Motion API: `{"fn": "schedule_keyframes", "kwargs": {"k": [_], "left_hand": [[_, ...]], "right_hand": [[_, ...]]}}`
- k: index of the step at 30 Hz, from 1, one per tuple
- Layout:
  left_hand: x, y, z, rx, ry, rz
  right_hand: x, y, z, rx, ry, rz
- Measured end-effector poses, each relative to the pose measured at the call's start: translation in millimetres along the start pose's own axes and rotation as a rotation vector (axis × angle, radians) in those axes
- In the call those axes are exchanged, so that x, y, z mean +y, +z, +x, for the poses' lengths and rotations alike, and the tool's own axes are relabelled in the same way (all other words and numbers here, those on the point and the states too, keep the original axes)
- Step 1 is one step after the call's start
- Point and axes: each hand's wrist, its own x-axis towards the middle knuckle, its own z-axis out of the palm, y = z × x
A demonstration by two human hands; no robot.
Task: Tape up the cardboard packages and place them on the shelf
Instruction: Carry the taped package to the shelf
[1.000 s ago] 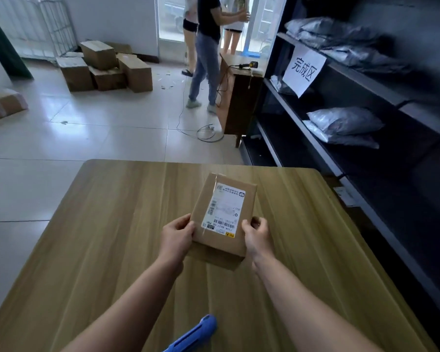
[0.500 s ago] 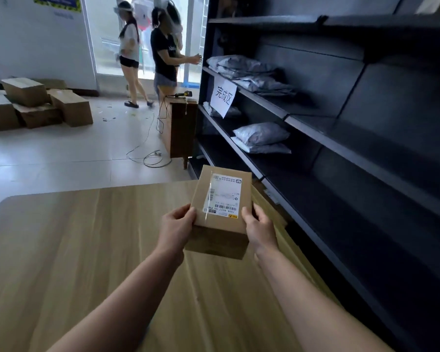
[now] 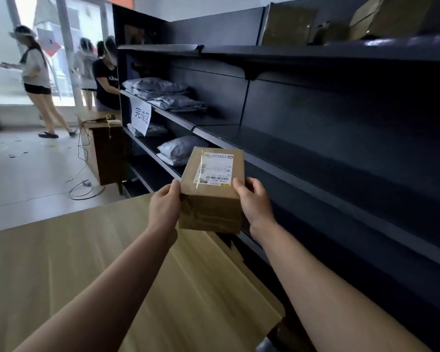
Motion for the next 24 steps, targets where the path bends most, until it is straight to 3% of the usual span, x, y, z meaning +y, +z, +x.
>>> {"fn": "schedule_keyframes", "kwargs": {"k": [9,24], "left_hand": [[31.2,78.8,-33.1,-0.145,0.048,-0.051],[58.9,213.0,-51.4,-0.547,0.098,-0.038]], "right_hand": [[-34.9,-85.0,-16.8,0.118,-0.092,0.009],[-75.9,-205.2,-23.7,0.521,-0.139,0.033]]}}
